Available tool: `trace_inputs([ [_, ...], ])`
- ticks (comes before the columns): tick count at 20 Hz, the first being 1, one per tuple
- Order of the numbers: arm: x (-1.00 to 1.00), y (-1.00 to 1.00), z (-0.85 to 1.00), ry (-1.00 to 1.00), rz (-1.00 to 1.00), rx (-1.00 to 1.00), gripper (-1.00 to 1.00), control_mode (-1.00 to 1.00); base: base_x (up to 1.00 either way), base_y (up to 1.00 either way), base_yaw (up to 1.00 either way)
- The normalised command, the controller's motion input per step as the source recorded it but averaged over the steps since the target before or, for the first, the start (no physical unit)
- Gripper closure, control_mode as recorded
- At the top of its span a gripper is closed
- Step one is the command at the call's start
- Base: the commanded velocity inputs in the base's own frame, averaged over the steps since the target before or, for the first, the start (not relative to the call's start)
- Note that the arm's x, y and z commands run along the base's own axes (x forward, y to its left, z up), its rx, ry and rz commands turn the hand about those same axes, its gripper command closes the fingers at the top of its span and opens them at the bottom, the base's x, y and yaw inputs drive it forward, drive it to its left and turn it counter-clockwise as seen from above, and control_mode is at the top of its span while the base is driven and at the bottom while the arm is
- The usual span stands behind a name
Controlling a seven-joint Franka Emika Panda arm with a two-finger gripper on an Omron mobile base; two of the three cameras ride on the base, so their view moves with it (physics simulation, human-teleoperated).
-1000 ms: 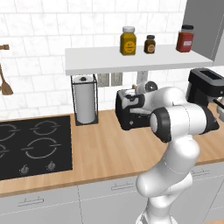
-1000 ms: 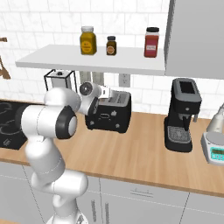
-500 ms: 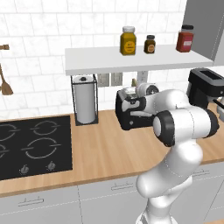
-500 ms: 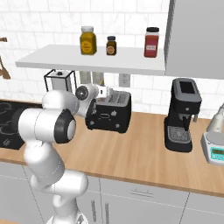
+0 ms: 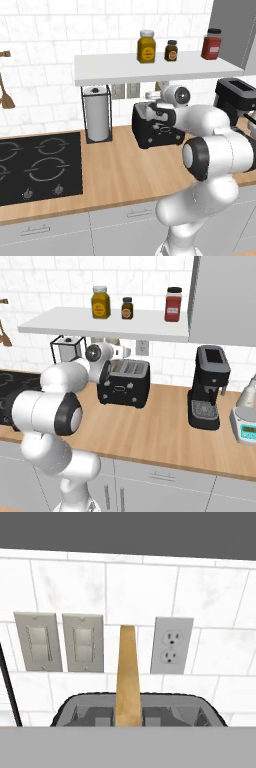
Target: Start the toaster. Once the lever pops up, take the bread to the plate on the dining counter.
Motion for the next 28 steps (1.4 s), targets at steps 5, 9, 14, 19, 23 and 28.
trace_inputs([
  [5, -0.64, 0.0, 0.3, 0.16, -0.01, 0.0, 1.0, -1.0, 0.0, 0.0, 0.0],
  [9, -0.78, -0.01, 0.09, 0.1, 0.0, 0.0, 1.0, -1.0, 0.0, 0.0, 0.0],
  [14, -0.98, 0.0, 0.0, 0.0, 0.0, 0.0, 1.0, -1.0, 0.0, 0.0, 0.0],
  [19, -0.93, 0.0, 0.01, 0.0, 0.0, 0.0, 1.0, -1.0, 0.0, 0.0, 0.0],
  [23, -0.79, 0.07, 0.12, 0.05, -0.01, 0.0, 1.0, -1.0, 0.0, 0.0, 0.0],
  [28, -0.75, 0.06, 0.09, 0.03, 0.0, 0.0, 1.0, -1.0, 0.0, 0.0, 0.0],
])
